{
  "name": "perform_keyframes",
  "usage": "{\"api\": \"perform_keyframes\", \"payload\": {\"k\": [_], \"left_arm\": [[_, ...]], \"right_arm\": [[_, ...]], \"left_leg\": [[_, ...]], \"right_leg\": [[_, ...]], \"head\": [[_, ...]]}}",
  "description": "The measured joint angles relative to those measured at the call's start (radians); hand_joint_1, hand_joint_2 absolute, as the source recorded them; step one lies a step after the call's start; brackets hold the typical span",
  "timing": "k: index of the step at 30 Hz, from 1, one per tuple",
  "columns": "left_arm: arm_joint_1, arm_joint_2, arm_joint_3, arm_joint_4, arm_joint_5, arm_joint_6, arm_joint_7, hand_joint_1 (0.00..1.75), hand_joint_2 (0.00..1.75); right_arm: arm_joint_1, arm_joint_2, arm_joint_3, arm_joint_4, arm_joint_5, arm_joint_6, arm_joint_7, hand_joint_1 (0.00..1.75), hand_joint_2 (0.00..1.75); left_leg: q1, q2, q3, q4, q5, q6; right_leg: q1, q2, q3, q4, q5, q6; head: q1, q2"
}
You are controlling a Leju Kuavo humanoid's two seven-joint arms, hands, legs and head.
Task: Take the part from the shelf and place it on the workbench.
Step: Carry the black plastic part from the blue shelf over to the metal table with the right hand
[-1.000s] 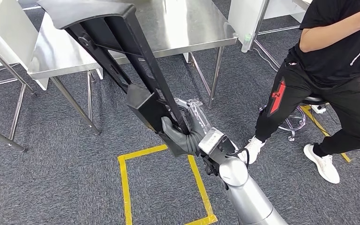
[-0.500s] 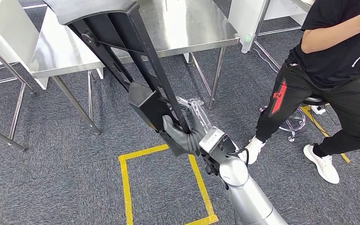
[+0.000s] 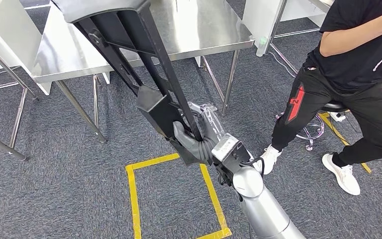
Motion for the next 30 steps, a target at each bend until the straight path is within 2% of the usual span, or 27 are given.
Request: {"api": "perform_keyframes", "payload": {"k": [6,9,10,11,13,14,15,16,18,19,20,22,24,25,26,28,29,30], "left_arm": [[0.0,0.006,0.001,0.0,0.0,0.001,0.0,0.0,1.75],[0.0,0.006,0.005,0.0,0.0,0.002,-0.001,0.0,1.75],[0.0,0.005,0.007,0.0,0.0,0.002,-0.002,0.0,1.75],[0.0,0.005,0.01,0.0,0.0,0.003,-0.002,0.0,1.75],[0.0,0.004,0.013,0.0,0.0,0.003,-0.002,0.0,1.75],[0.0,0.004,0.014,0.0,0.0,0.003,-0.002,0.0,1.75],[0.001,0.003,0.015,0.0,-0.001,0.004,-0.002,0.0,1.75],[0.001,0.003,0.016,0.0,-0.001,0.004,-0.002,0.0,1.75],[0.001,0.002,0.017,0.0,-0.002,0.005,-0.002,0.0,1.75],[0.001,0.003,0.018,0.0,-0.002,0.006,-0.003,0.0,1.75],[0.001,0.004,0.019,0.0,-0.002,0.008,-0.004,0.0,1.75],[0.002,0.004,0.019,0.0,-0.003,0.011,-0.005,0.0,1.75],[0.002,0.004,0.02,0.0,-0.004,0.012,-0.005,0.0,1.75],[0.002,0.004,0.02,0.0,-0.004,0.013,-0.005,0.0,1.75],[0.002,0.004,0.021,0.0,-0.005,0.014,-0.005,0.0,1.75],[0.003,0.004,0.023,0.0,-0.005,0.015,-0.005,0.0,1.75],[0.005,0.004,0.024,0.0,-0.005,0.015,-0.005,0.0,1.75],[0.006,0.004,0.025,0.0,-0.006,0.015,-0.005,0.0,1.75]], "right_arm": [[-0.002,0.0,0.003,0.003,-0.002,-0.001,0.0,1.75,1.75],[-0.007,0.0,0.006,0.003,-0.003,-0.002,0.0,1.75,1.75],[-0.01,0.0,0.007,0.003,-0.004,-0.002,0.0,1.75,1.75],[-0.011,-0.001,0.007,0.003,-0.004,-0.002,0.0,1.75,1.75],[-0.011,-0.003,0.008,0.004,-0.005,-0.003,0.0,1.75,1.75],[-0.01,-0.005,0.008,0.006,-0.005,-0.003,0.0,1.75,1.75],[-0.01,-0.006,0.009,0.007,-0.005,-0.003,0.0,1.75,1.75],[-0.01,-0.006,0.01,0.008,-0.005,-0.003,0.0,1.75,1.75],[-0.011,-0.007,0.011,0.008,-0.005,-0.003,0.0,1.75,1.75],[-0.011,-0.006,0.012,0.009,-0.004,-0.003,0.0,1.75,1.75],[-0.011,-0.006,0.012,0.009,-0.004,-0.003,0.0,1.75,1.75],[-0.011,-0.006,0.013,0.009,-0.005,-0.004,0.001,1.75,1.75],[-0.012,-0.005,0.013,0.009,-0.005,-0.004,0.001,1.75,1.75],[-0.012,-0.004,0.013,0.009,-0.004,-0.005,0.001,1.75,1.75],[-0.012,-0.003,0.013,0.01,-0.004,-0.005,0.001,1.75,1.75],[-0.011,-0.002,0.013,0.011,-0.004,-0.005,0.001,1.75,1.75],[-0.01,-0.002,0.013,0.012,-0.004,-0.005,0.001,1.75,1.75],[-0.009,-0.002,0.013,0.012,-0.004,-0.005,0.001,1.75,1.75]], "left_leg": [[-0.002,0.0,-0.005,0.008,-0.006,0.012],[0.003,0.003,0.01,-0.017,0.004,0.027],[0.007,0.005,0.018,-0.028,0.009,0.031],[0.01,0.006,0.023,-0.034,0.012,0.034],[0.012,0.007,0.024,-0.035,0.012,0.035],[0.012,0.006,0.024,-0.035,0.011,0.034],[0.014,0.005,0.024,-0.034,0.01,0.032],[0.016,0.004,0.025,-0.032,0.008,0.028],[0.02,0.0,0.025,-0.023,-0.001,0.014],[0.02,-0.001,0.024,-0.017,-0.007,0.006],[0.019,-0.002,0.023,-0.013,-0.011,-0.002],[0.02,-0.003,0.023,-0.012,-0.015,-0.013],[0.026,0.004,0.02,-0.002,-0.024,-0.021],[0.028,0.011,0.007,0.027,-0.04,-0.024],[0.029,0.018,-0.019,0.079,-0.067,-0.026],[0.028,0.025,-0.095,0.219,-0.124,-0.027],[0.028,0.026,-0.128,0.271,-0.136,-0.026],[0.028,0.026,-0.144,0.286,-0.127,-0.023]], "right_leg": [[-0.006,0.0,0.002,-0.003,0.001,0.003],[-0.001,-0.001,-0.002,0.003,-0.005,0.01],[0.001,-0.001,-0.017,0.033,-0.02,0.01],[0.001,-0.001,-0.045,0.086,-0.043,0.008],[-0.001,-0.001,-0.117,0.22,-0.091,0.006],[-0.003,-0.001,-0.142,0.263,-0.101,0.01],[-0.005,-0.001,-0.148,0.269,-0.094,0.019],[-0.009,-0.001,-0.133,0.233,-0.074,0.03],[-0.015,-0.001,-0.065,0.093,-0.019,0.049],[-0.016,0.0,-0.036,0.038,0.0,0.048],[-0.015,0.001,-0.019,0.007,0.009,0.041],[-0.01,0.003,-0.013,0.001,0.01,0.015],[-0.01,0.003,-0.01,0.001,0.009,-0.004],[-0.01,0.002,-0.008,0.0,0.008,-0.011],[-0.009,0.002,-0.005,-0.001,0.006,-0.018],[-0.003,0.0,0.0,-0.001,0.001,-0.026],[0.001,-0.001,0.002,0.0,-0.001,-0.03],[0.004,-0.001,0.005,0.0,-0.004,-0.033]], "head": [[0.0,0.0],[0.001,0.0],[0.001,0.0],[0.002,0.0],[0.002,0.0],[0.002,0.0],[0.002,0.0],[0.002,0.0],[0.002,0.0],[0.002,0.0],[0.002,0.0],[0.001,0.0],[0.0,0.0],[0.0,0.0],[0.0,0.0],[0.0,0.0],[0.0,0.0],[0.0,0.0]]}}
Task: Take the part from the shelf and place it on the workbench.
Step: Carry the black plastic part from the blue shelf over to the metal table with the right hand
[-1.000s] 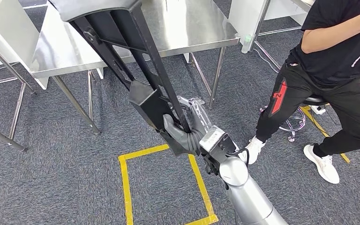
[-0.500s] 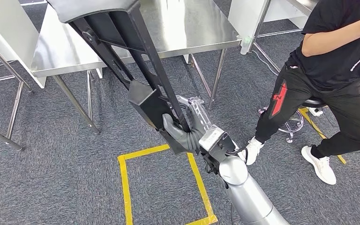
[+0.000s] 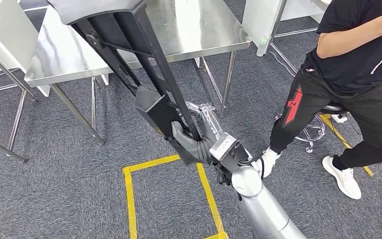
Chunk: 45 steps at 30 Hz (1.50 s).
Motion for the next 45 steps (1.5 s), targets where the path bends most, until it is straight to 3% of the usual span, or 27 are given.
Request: {"api": "perform_keyframes", "payload": {"k": [1,3,5,7,10,12,14,15,16,18,19,21,25,27,29,30,31,32,34,35,37,41,43,44,45], "left_arm": [[0.001,0.0,0.0,0.0,0.0,0.0,0.0,0.0,1.75],[0.001,0.001,0.0,0.0,-0.001,0.001,0.0,0.0,1.75],[0.0,0.003,0.0,0.0,-0.001,0.002,0.0,0.0,1.75],[-0.002,0.004,0.001,0.0,-0.002,0.003,0.0,0.0,1.75],[-0.001,0.001,0.001,0.0,-0.004,0.004,0.0,0.0,1.75],[-0.002,-0.001,0.001,0.0,-0.005,0.005,0.0,0.0,1.75],[-0.002,-0.002,0.001,0.0,-0.006,0.005,0.0,0.0,1.75],[-0.001,-0.003,0.001,0.0,-0.006,0.005,0.0,0.0,1.75],[0.0,-0.004,0.001,0.0,-0.006,0.005,0.0,0.0,1.75],[0.0,-0.006,0.002,0.0,-0.007,0.005,0.0,0.0,1.75],[0.0,-0.007,0.002,0.0,-0.008,0.005,0.0,0.0,1.75],[0.0,-0.007,0.004,0.0,-0.008,0.005,0.0,0.0,1.75],[0.0,-0.007,0.01,0.0,-0.01,0.006,0.0,0.0,1.75],[0.0,-0.007,0.012,0.0,-0.012,0.008,0.0,0.0,1.75],[0.002,-0.006,0.015,0.0,-0.012,0.009,0.0,0.0,1.75],[0.003,-0.006,0.016,0.0,-0.012,0.009,0.0,0.0,1.75],[0.005,-0.006,0.016,0.0,-0.012,0.009,0.0,0.0,1.75],[0.005,-0.006,0.017,0.0,-0.013,0.01,0.0,0.0,1.75],[0.005,-0.006,0.017,0.0,-0.013,0.011,0.0,0.0,1.75],[0.005,-0.006,0.018,0.0,-0.013,0.011,0.0,0.0,1.75],[0.004,-0.006,0.018,0.0,-0.014,0.012,0.0,0.0,1.75],[0.004,-0.006,0.018,0.0,-0.014,0.012,0.0,0.0,1.75],[0.004,-0.006,0.018,0.0,-0.014,0.012,0.0,0.0,1.75],[0.004,-0.006,0.018,0.0,-0.014,0.013,0.0,0.0,1.75],[0.004,-0.006,0.018,0.0,-0.014,0.013,0.0,0.0,1.75]], "right_arm": [[0.0,0.0,0.0,0.001,0.0,0.0,0.0,1.75,1.75],[0.0,0.001,0.0,0.001,0.0,0.0,0.0,1.75,1.75],[0.0,0.002,0.0,0.001,0.0,0.0,0.0,1.75,1.75],[-0.001,0.003,0.0,0.001,0.0,0.0,0.0,1.75,1.75],[-0.001,0.006,0.001,0.001,0.0,-0.001,0.0,1.75,1.75],[-0.001,0.005,0.001,0.002,0.0,-0.001,0.0,1.75,1.75],[0.001,0.003,0.001,0.003,0.0,-0.002,0.0,1.75,1.75],[0.003,0.002,0.001,0.005,0.0,-0.002,0.0,1.75,1.75],[0.004,0.001,0.001,0.006,0.0,-0.002,0.0,1.75,1.75],[0.005,0.001,0.002,0.007,0.0,-0.002,0.0,1.75,1.75],[0.004,0.002,0.002,0.007,-0.001,-0.002,0.0,1.75,1.75],[0.003,0.002,0.002,0.008,-0.001,-0.002,0.0,1.75,1.75],[0.002,0.005,0.002,0.008,-0.001,-0.002,0.0,1.75,1.75],[0.0,0.007,0.002,0.008,-0.001,-0.002,0.0,1.75,1.75],[-0.001,0.008,0.002,0.009,-0.001,-0.002,0.0,1.75,1.75],[0.0,0.008,0.002,0.01,-0.001,-0.002,0.0,1.75,1.75],[0.001,0.008,0.002,0.011,-0.001,-0.002,0.0,1.75,1.75],[0.001,0.008,0.002,0.012,-0.001,-0.002,0.0,1.75,1.75],[0.0,0.008,0.002,0.013,-0.001,-0.002,0.0,1.75,1.75],[-0.002,0.008,0.002,0.013,-0.001,-0.002,0.0,1.75,1.75],[-0.005,0.009,0.002,0.014,-0.001,-0.002,0.0,1.75,1.75],[-0.006,0.009,0.002,0.014,-0.001,-0.002,0.0,1.75,1.75],[-0.006,0.009,0.003,0.015,-0.001,-0.002,0.0,1.75,1.75],[-0.008,0.009,0.003,0.015,-0.001,-0.002,0.0,1.75,1.75],[-0.009,0.008,0.004,0.016,-0.001,-0.002,0.0,1.75,1.75]], "left_leg": [[-0.002,0.0,0.005,-0.026,0.028,0.006],[-0.01,0.003,0.06,-0.157,0.105,0.025],[-0.021,0.009,0.107,-0.255,0.14,0.04],[-0.03,0.011,0.114,-0.272,0.136,0.045],[-0.027,0.006,0.136,-0.298,0.139,0.055],[-0.024,0.004,0.153,-0.309,0.137,0.062],[-0.024,0.001,0.16,-0.309,0.129,0.064],[-0.025,-0.001,0.165,-0.309,0.125,0.063],[-0.024,-0.004,0.17,-0.308,0.12,0.061],[-0.024,-0.01,0.185,-0.307,0.108,0.055],[-0.026,-0.012,0.191,-0.306,0.1,0.049],[-0.029,-0.014,0.197,-0.303,0.089,0.038],[-0.024,-0.011,0.195,-0.284,0.063,0.017],[-0.021,-0.005,0.146,-0.184,0.018,0.008],[-0.02,0.0,0.059,-0.04,-0.028,0.003],[-0.019,0.001,0.024,0.002,-0.03,0.002],[-0.019,0.001,0.009,0.005,-0.01,0.002],[-0.018,0.001,0.014,-0.031,0.029,0.004],[-0.02,0.003,0.064,-0.164,0.118,0.012],[-0.022,0.003,0.091,-0.222,0.14,0.017],[-0.028,0.005,0.119,-0.275,0.143,0.027],[-0.031,0.005,0.121,-0.28,0.138,0.031],[-0.031,0.004,0.131,-0.286,0.135,0.041],[-0.031,0.002,0.143,-0.291,0.13,0.05],[-0.031,-0.001,0.157,-0.296,0.122,0.061]], "right_leg": [[0.003,0.0,0.004,0.0,-0.003,-0.002],[0.007,0.0,0.015,0.0,-0.01,-0.003],[0.012,0.001,0.02,-0.001,-0.018,0.003],[0.012,0.0,0.021,-0.003,-0.024,0.013],[0.014,-0.003,0.009,0.022,-0.041,0.025],[0.012,-0.001,-0.046,0.127,-0.078,0.023],[0.01,0.0,-0.126,0.252,-0.11,0.024],[0.009,0.0,-0.15,0.276,-0.106,0.031],[0.007,-0.001,-0.152,0.259,-0.085,0.041],[0.0,-0.001,-0.101,0.125,-0.012,0.06],[-0.001,-0.001,-0.07,0.058,0.018,0.063],[-0.002,-0.001,-0.037,-0.009,0.043,0.051],[-0.005,0.001,-0.021,-0.014,0.031,0.016],[-0.009,0.0,-0.006,-0.017,0.022,0.001],[-0.007,0.0,0.003,-0.017,0.012,-0.006],[-0.006,0.001,0.008,-0.017,0.007,-0.006],[-0.005,0.002,0.015,-0.017,0.001,-0.005],[-0.005,0.002,0.024,-0.017,-0.006,-0.003],[-0.003,0.003,0.041,-0.017,-0.021,0.004],[-0.001,0.003,0.048,-0.017,-0.029,0.01],[0.004,0.003,0.054,-0.02,-0.038,0.021],[0.005,0.003,0.058,-0.021,-0.038,0.026],[0.005,0.002,0.061,-0.01,-0.037,0.036],[0.005,0.002,0.031,0.045,-0.053,0.038],[0.005,0.002,-0.018,0.122,-0.076,0.041]], "head": [[0.0,0.0],[0.0,0.0],[0.001,0.0],[0.001,0.0],[0.002,0.0],[0.003,0.0],[0.002,0.0],[0.002,0.0],[0.002,0.0],[0.002,0.0],[0.002,0.0],[0.001,0.0],[-0.001,0.0],[-0.003,0.0],[-0.004,0.0],[-0.004,0.0],[-0.004,0.0],[-0.004,0.0],[-0.004,0.0],[-0.004,0.0],[-0.003,0.0],[-0.002,0.0],[-0.002,0.0],[-0.002,0.0],[-0.002,0.0]]}}
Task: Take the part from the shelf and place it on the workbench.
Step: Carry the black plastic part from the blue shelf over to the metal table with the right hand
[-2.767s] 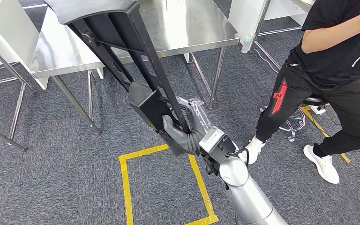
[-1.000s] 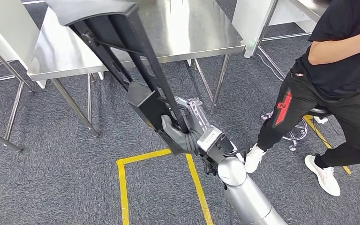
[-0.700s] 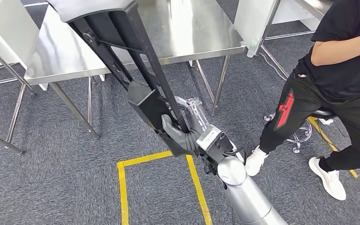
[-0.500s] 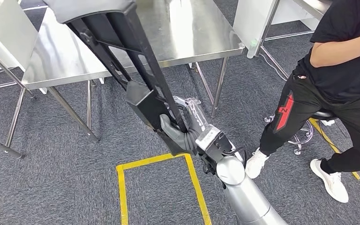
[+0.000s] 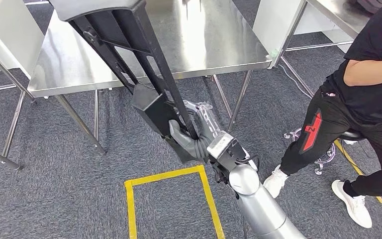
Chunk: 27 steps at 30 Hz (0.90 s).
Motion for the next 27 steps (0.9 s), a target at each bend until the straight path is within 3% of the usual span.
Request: {"api": "perform_keyframes", "payload": {"k": [2,3,5,7,9,11,13,16,17,18,19,21,22,23,25,27], "left_arm": [[0.0,-0.001,0.0,0.0,-0.001,0.0,0.0,0.0,1.75],[0.001,-0.001,0.0,0.0,-0.001,0.0,0.0,0.0,1.75],[0.001,-0.003,0.0,0.0,-0.001,0.0,0.0,0.0,1.75],[0.0,-0.003,0.0,0.0,-0.001,0.0,0.0,0.0,1.75],[0.0,-0.004,0.0,0.0,-0.001,-0.001,0.0,0.0,1.75],[-0.001,-0.003,0.0,0.0,-0.001,-0.002,0.0,0.0,1.75],[-0.002,-0.004,0.0,0.0,-0.001,-0.003,0.0,0.0,1.75],[-0.001,-0.003,0.0,0.0,-0.001,-0.003,0.0,0.0,1.75],[0.0,-0.003,0.0,0.0,-0.001,-0.003,0.0,0.0,1.75],[0.001,-0.002,0.0,0.0,0.0,-0.003,0.0,0.0,1.75],[0.002,-0.002,0.001,0.0,0.0,-0.004,0.0,0.0,1.75],[0.003,-0.001,0.001,0.001,0.0,-0.004,0.0,0.0,1.75],[0.003,0.0,0.001,0.001,0.0,-0.004,0.0,0.0,1.75],[0.004,0.0,0.001,0.002,0.0,-0.005,0.0,0.0,1.75],[0.003,-0.001,0.001,0.002,0.0,-0.005,0.0,0.0,1.75],[0.002,-0.002,0.001,0.001,-0.001,-0.006,-0.002,0.0,1.75]], "right_arm": [[0.0,-0.002,0.001,0.001,0.0,0.0,0.0,1.75,1.75],[0.001,-0.003,0.002,0.002,0.0,0.0,0.0,1.75,1.75],[0.001,-0.004,0.003,0.002,0.0,0.0,0.0,1.75,1.75],[0.0,-0.004,0.003,0.003,0.0,0.0,0.0,1.75,1.75],[0.0,-0.005,0.004,0.003,0.0,0.0,0.0,1.75,1.75],[0.0,-0.004,0.004,0.002,0.0,0.0,0.0,1.75,1.75],[-0.002,-0.002,0.004,0.002,0.0,0.0,0.0,1.75,1.75],[-0.003,0.0,0.004,0.002,0.0,0.0,-0.001,1.75,1.75],[-0.001,0.0,0.004,0.002,0.0,0.0,-0.001,1.75,1.75],[0.0,0.0,0.004,0.002,0.0,0.0,-0.001,1.75,1.75],[0.001,0.0,0.004,0.002,0.0,0.0,-0.001,1.75,1.75],[0.001,0.0,0.004,0.003,0.0,0.0,-0.001,1.75,1.75],[0.001,0.0,0.005,0.003,0.0,0.0,-0.001,1.75,1.75],[0.001,0.0,0.005,0.003,0.0,0.0,0.0,1.75,1.75],[0.0,0.001,0.007,0.003,0.001,0.0,0.0,1.75,1.75],[-0.001,0.001,0.007,0.002,0.001,0.0,0.0,1.75,1.75]], "left_leg": [[-0.001,-0.004,0.024,-0.003,-0.018,0.011],[-0.002,-0.006,0.034,-0.003,-0.026,0.01],[-0.003,-0.009,0.055,-0.003,-0.043,0.006],[-0.005,-0.01,0.071,-0.003,-0.061,-0.003],[-0.007,-0.009,0.08,0.001,-0.068,-0.014],[-0.005,-0.007,0.079,0.016,-0.074,-0.024],[0.0,-0.003,0.044,0.085,-0.093,-0.037],[0.009,0.0,-0.077,0.253,-0.153,-0.054],[0.012,0.001,-0.108,0.273,-0.161,-0.058],[0.015,0.002,-0.122,0.262,-0.149,-0.061],[0.018,0.004,-0.118,0.218,-0.112,-0.062],[0.019,0.006,-0.088,0.092,-0.009,-0.059],[0.016,0.006,-0.075,0.048,0.024,-0.053],[0.013,0.007,-0.066,0.025,0.04,-0.046],[0.007,0.006,-0.055,0.018,0.037,-0.027],[0.006,0.004,-0.036,0.008,0.036,-0.01]], "right_leg": [[-0.001,0.0,-0.104,0.131,-0.027,0.005],[0.0,0.0,-0.118,0.118,-0.008,0.014],[0.002,-0.001,-0.082,-0.014,0.078,0.03],[0.008,-0.003,-0.047,-0.114,0.122,0.015],[0.013,-0.002,-0.037,-0.134,0.121,-0.016],[0.005,0.0,-0.016,-0.142,0.123,-0.032],[-0.003,0.001,0.009,-0.149,0.116,-0.043],[-0.004,0.002,0.029,-0.15,0.097,-0.051],[-0.004,0.003,0.037,-0.15,0.089,-0.049],[-0.004,0.004,0.048,-0.15,0.08,-0.047],[-0.005,0.005,0.062,-0.15,0.07,-0.044],[-0.004,0.006,0.086,-0.149,0.048,-0.035],[-0.002,0.006,0.094,-0.149,0.037,-0.029],[0.0,0.007,0.1,-0.149,0.03,-0.021],[0.004,0.008,0.113,-0.147,0.024,-0.006],[0.004,0.007,0.101,-0.113,0.018,0.001]], "head": [[0.001,0.0],[0.001,0.0],[0.002,0.0],[0.001,0.0],[0.0,0.0],[0.001,0.0],[0.0,0.0],[-0.001,0.0],[-0.001,0.0],[-0.001,0.0],[-0.001,0.0],[-0.001,0.0],[-0.001,0.0],[-0.001,0.0],[-0.001,0.0],[0.0,0.0]]}}
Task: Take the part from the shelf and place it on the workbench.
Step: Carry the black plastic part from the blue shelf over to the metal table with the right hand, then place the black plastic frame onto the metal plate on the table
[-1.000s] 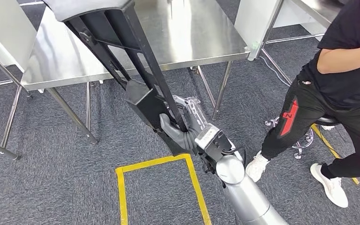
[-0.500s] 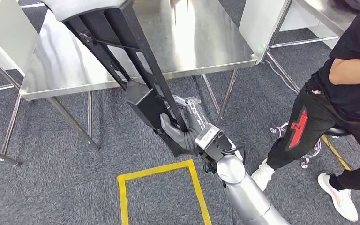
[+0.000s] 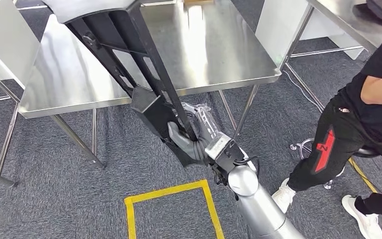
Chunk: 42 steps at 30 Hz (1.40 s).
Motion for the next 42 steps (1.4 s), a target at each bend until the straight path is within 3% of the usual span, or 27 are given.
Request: {"api": "perform_keyframes", "payload": {"k": [1,4,5,6,7,9,11,12,14,16,19,20,21,22,24,25,27,30,32,35,36,37,38,39,40,42], "left_arm": [[-0.001,0.0,0.0,0.0,0.0,0.0,0.0,0.0,1.75],[-0.001,0.0,0.0,0.0,-0.001,0.001,-0.001,0.0,1.75],[0.0,-0.001,0.0,0.0,-0.001,0.001,-0.001,0.0,1.75],[0.0,-0.003,0.0,0.0,-0.001,0.001,-0.001,0.0,1.75],[0.0,-0.004,0.0,0.0,-0.001,0.001,-0.001,0.0,1.75],[0.0,-0.008,0.0,0.0,-0.001,0.001,-0.001,0.0,1.75],[-0.001,-0.011,0.0,0.001,-0.001,0.001,-0.001,0.0,1.75],[-0.001,-0.012,0.0,0.001,-0.001,0.001,0.0,0.0,1.75],[-0.002,-0.01,0.0,0.0,-0.001,0.002,0.0,0.0,1.75],[-0.003,-0.01,0.0,0.0,-0.002,0.002,-0.001,0.0,1.75],[-0.003,-0.01,0.0,0.0,-0.002,0.002,-0.001,0.0,1.75],[-0.002,-0.009,0.0,0.0,-0.002,0.002,-0.001,0.0,1.75],[-0.002,-0.009,0.0,0.0,-0.002,0.002,0.0,0.0,1.75],[-0.001,-0.008,0.0,0.0,-0.002,0.002,0.0,0.0,1.75],[-0.001,-0.007,0.0,0.0,-0.002,0.002,0.002,0.0,1.75],[-0.001,-0.007,0.0,0.0,-0.002,0.002,0.004,0.0,1.75],[-0.002,-0.007,0.0,0.001,-0.003,0.002,0.006,0.0,1.75],[0.0,-0.007,0.0,0.0,-0.006,0.002,0.01,0.0,1.75],[-0.002,-0.008,0.0,0.0,-0.01,0.002,0.011,0.0,1.75],[-0.003,-0.008,0.0,0.0,-0.012,0.004,0.014,0.0,1.75],[-0.002,-0.008,0.0,0.0,-0.013,0.004,0.014,0.0,1.75],[-0.002,-0.009,0.0,0.0,-0.013,0.005,0.015,0.0,1.75],[-0.001,-0.01,0.0,0.0,-0.013,0.005,0.015,0.0,1.75],[-0.001,-0.011,0.0,0.001,-0.013,0.005,0.015,0.0,1.75],[-0.002,-0.012,0.0,0.001,-0.013,0.005,0.015,0.0,1.75],[-0.002,-0.013,0.0,0.001,-0.014,0.008,0.016,0.0,1.75]], "right_arm": [[-0.001,0.0,0.0,0.0,0.0,0.0,0.0,1.75,1.75],[0.0,-0.003,-0.001,0.0,-0.001,0.0,-0.001,1.75,1.75],[0.002,-0.005,-0.001,0.0,-0.001,0.0,-0.001,1.75,1.75],[0.003,-0.006,-0.001,0.0,-0.001,0.0,-0.001,1.75,1.75],[0.004,-0.007,-0.001,0.0,-0.001,0.0,-0.001,1.75,1.75],[0.004,-0.008,-0.001,0.0,-0.001,0.0,-0.001,1.75,1.75],[0.003,-0.008,-0.001,0.0,-0.001,0.0,-0.001,1.75,1.75],[0.003,-0.008,-0.001,0.0,-0.002,0.0,-0.001,1.75,1.75],[0.003,-0.008,-0.001,0.0,-0.002,0.0,-0.001,1.75,1.75],[0.002,-0.006,-0.001,-0.001,-0.003,0.0,-0.001,1.75,1.75],[0.001,-0.003,0.0,-0.001,-0.004,0.0,-0.001,1.75,1.75],[0.002,-0.003,0.0,-0.001,-0.004,0.0,-0.001,1.75,1.75],[0.003,-0.003,0.0,-0.001,-0.003,0.0,-0.001,1.75,1.75],[0.004,-0.003,0.0,-0.001,-0.003,0.0,-0.001,1.75,1.75],[0.004,-0.003,0.0,-0.001,-0.003,0.0,-0.001,1.75,1.75],[0.003,-0.003,0.0,-0.001,-0.003,0.0,-0.001,1.75,1.75],[0.002,-0.003,0.0,-0.001,0.0,0.0,0.001,1.75,1.75],[0.007,-0.003,-0.001,-0.002,0.004,0.0,0.003,1.75,1.75],[0.005,-0.003,-0.002,-0.003,0.005,0.0,0.003,1.75,1.75],[0.006,-0.005,-0.004,-0.003,0.005,0.0,0.003,1.75,1.75],[0.009,-0.006,-0.005,-0.003,0.006,0.0,0.004,1.75,1.75],[0.011,-0.006,-0.005,-0.003,0.006,0.0,0.004,1.75,1.75],[0.013,-0.007,-0.005,-0.003,0.006,0.0,0.004,1.75,1.75],[0.013,-0.007,-0.006,-0.003,0.006,0.0,0.004,1.75,1.75],[0.013,-0.007,-0.006,-0.003,0.006,0.0,0.004,1.75,1.75],[0.013,-0.007,-0.008,-0.003,0.007,0.001,0.005,1.75,1.75]], "left_leg": [[0.001,-0.001,0.01,-0.004,-0.002,0.007],[-0.001,-0.003,0.028,-0.008,-0.019,0.019],[-0.002,-0.005,0.036,-0.008,-0.027,0.02],[-0.004,-0.007,0.045,-0.008,-0.035,0.02],[-0.006,-0.01,0.057,-0.008,-0.043,0.019],[-0.009,-0.012,0.08,-0.008,-0.061,0.016],[-0.012,-0.014,0.094,-0.009,-0.078,0.008],[-0.013,-0.015,0.098,-0.007,-0.082,0.003],[-0.014,-0.014,0.103,0.0,-0.088,-0.007],[-0.011,-0.011,0.088,0.049,-0.101,-0.016],[0.0,-0.007,-0.013,0.209,-0.165,-0.036],[0.004,-0.006,-0.046,0.244,-0.178,-0.042],[0.009,-0.005,-0.066,0.249,-0.171,-0.048],[0.013,-0.003,-0.068,0.221,-0.142,-0.051],[0.02,-0.001,-0.031,0.101,-0.05,-0.054],[0.019,0.0,-0.014,0.047,-0.027,-0.052],[0.012,0.001,0.005,0.004,-0.021,-0.037],[0.007,-0.001,0.026,-0.006,-0.025,-0.009],[0.008,-0.002,0.047,-0.013,-0.03,0.004],[0.007,-0.003,0.062,-0.014,-0.046,0.013],[0.006,-0.005,0.069,-0.014,-0.053,0.013],[0.006,-0.006,0.078,-0.014,-0.06,0.011],[0.006,-0.007,0.09,-0.014,-0.069,0.01],[0.006,-0.008,0.1,-0.015,-0.078,0.007],[0.004,-0.008,0.111,-0.014,-0.089,0.003],[0.0,-0.008,0.124,-0.014,-0.105,-0.008]], "right_leg": [[-0.001,-0.001,-0.027,0.045,-0.008,0.0],[-0.001,-0.001,-0.166,0.241,-0.063,-0.009],[-0.001,-0.001,-0.2,0.272,-0.076,-0.009],[-0.001,-0.001,-0.217,0.27,-0.074,-0.005],[0.0,-0.001,-0.215,0.23,-0.051,0.002],[0.005,-0.004,-0.184,0.09,0.039,0.011],[0.012,-0.008,-0.158,-0.01,0.105,-0.001],[0.013,-0.009,-0.154,-0.029,0.119,-0.012],[0.007,-0.006,-0.134,-0.037,0.127,-0.029],[-0.002,-0.006,-0.108,-0.044,0.124,-0.042],[-0.003,-0.005,-0.086,-0.046,0.105,-0.055],[-0.003,-0.004,-0.08,-0.045,0.098,-0.055],[-0.004,-0.002,-0.074,-0.045,0.091,-0.053],[-0.005,-0.001,-0.065,-0.044,0.083,-0.05],[-0.006,0.002,-0.047,-0.042,0.065,-0.042],[-0.006,0.002,-0.039,-0.042,0.058,-0.036],[-0.003,0.002,-0.033,-0.04,0.048,-0.023],[0.003,0.002,-0.028,-0.021,0.039,-0.006],[0.0,0.001,-0.065,0.05,0.02,-0.002],[-0.003,0.0,-0.195,0.235,-0.031,-0.004],[-0.003,0.0,-0.225,0.261,-0.034,-0.001],[-0.003,0.0,-0.235,0.248,-0.018,0.005],[-0.003,0.0,-0.225,0.199,0.015,0.013],[-0.003,-0.002,-0.203,0.125,0.06,0.021],[-0.001,-0.004,-0.183,0.056,0.097,0.022],[0.003,-0.009,-0.155,-0.02,0.131,0.003]], "head": [[0.0,0.0],[0.001,0.0],[0.001,0.0],[0.001,0.0],[0.001,0.0],[0.001,0.0],[0.001,0.0],[0.001,0.0],[0.0,0.0],[-0.001,0.0],[-0.003,0.0],[-0.003,0.0],[-0.003,0.0],[-0.003,0.0],[-0.003,0.0],[-0.003,0.0],[-0.004,0.0],[-0.005,0.0],[-0.003,0.0],[-0.003,0.0],[-0.003,0.0],[-0.003,0.0],[-0.003,0.0],[-0.003,0.0],[-0.003,0.0],[-0.004,0.0]]}}
